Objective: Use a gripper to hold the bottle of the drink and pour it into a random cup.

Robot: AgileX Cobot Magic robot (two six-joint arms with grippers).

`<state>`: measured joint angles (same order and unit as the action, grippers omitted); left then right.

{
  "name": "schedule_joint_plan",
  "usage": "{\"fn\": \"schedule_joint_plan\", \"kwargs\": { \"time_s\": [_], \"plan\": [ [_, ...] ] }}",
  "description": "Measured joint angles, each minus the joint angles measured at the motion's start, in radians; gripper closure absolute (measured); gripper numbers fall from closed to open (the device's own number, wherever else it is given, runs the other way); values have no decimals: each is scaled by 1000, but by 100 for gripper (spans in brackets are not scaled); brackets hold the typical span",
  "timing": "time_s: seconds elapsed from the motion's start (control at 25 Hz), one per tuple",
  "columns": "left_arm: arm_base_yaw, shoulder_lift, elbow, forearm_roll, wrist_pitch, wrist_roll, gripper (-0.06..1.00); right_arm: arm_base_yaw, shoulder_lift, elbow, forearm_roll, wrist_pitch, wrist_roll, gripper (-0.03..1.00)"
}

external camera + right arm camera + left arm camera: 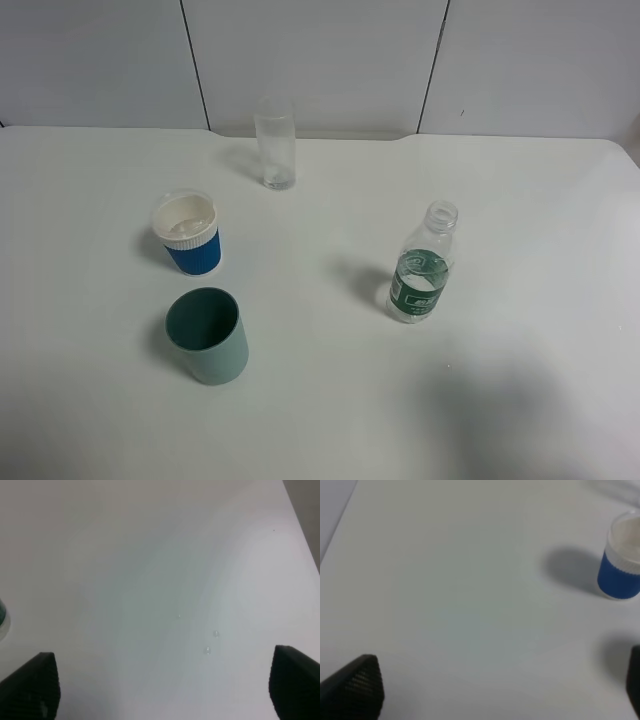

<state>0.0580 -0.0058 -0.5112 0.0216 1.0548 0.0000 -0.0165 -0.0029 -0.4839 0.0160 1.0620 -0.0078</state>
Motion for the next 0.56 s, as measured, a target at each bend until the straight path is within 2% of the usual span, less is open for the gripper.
{"fn": "schedule_joint_plan", "kwargs": {
  "time_s": [0.56],
  "plan": [
    [0,0,0,-1,0,0,-4,0,0,1,0,0,0,14]
  ]
}}
